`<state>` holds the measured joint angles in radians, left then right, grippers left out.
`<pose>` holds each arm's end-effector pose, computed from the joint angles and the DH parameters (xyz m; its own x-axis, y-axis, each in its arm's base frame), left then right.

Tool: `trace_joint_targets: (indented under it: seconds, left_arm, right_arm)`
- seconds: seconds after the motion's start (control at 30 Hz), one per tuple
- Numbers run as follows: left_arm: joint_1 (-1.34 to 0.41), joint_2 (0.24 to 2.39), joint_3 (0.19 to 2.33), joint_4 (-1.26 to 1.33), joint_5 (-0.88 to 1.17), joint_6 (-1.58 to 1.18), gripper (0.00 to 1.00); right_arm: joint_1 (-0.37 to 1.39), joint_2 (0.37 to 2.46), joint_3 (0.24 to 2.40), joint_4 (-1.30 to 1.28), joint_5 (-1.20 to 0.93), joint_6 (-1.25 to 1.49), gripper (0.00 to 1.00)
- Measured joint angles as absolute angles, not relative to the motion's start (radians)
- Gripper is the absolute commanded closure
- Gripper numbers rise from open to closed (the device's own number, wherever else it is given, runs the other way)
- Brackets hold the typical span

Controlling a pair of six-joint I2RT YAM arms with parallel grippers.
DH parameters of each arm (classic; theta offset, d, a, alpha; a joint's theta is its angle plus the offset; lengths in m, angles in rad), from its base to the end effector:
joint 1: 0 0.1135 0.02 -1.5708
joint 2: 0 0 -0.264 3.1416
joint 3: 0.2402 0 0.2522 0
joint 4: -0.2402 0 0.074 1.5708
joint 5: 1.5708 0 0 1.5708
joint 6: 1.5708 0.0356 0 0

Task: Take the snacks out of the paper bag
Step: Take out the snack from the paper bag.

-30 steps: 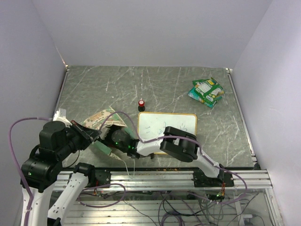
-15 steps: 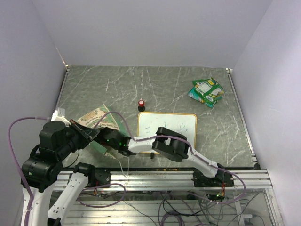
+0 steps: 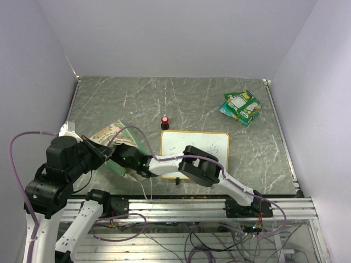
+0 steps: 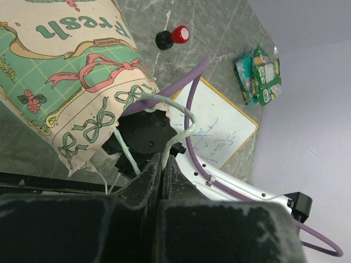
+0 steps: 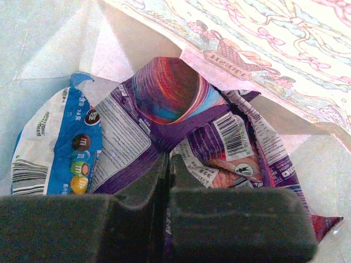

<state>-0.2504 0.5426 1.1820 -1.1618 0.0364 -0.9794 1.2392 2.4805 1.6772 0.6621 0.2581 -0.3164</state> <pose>0.0478 -0.0136 0.3895 -0.5004 -0.7283 -0.4681 -0.2462 0.6381 -0.7296 0.1873 0.5161 0.1257 0.2153 -0.2987 -0.9297 -0.8049 0.4848 -0.3422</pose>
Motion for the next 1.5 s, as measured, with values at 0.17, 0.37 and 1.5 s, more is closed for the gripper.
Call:
trace_joint_targets:
  seconds: [0.17,0.37,1.5]
  left_arm:
    - [-0.250,0.542,1.189,-1.175,0.021,-0.977,0.93]
    - [-0.250,0.525,1.198,-1.184,-0.003,-0.979,0.93]
    - [-0.250,0.479,1.141,-1.164,-0.001,-1.041,0.93]
  right_arm:
    - [1.236,2.462,1.652,0.661,0.241,-0.344,1.00]
    - [1.224,2.359,1.504,0.669,0.227,-0.369,1.00]
    - [1.237,2.008,1.161,0.669,0.122,-0.332,1.00]
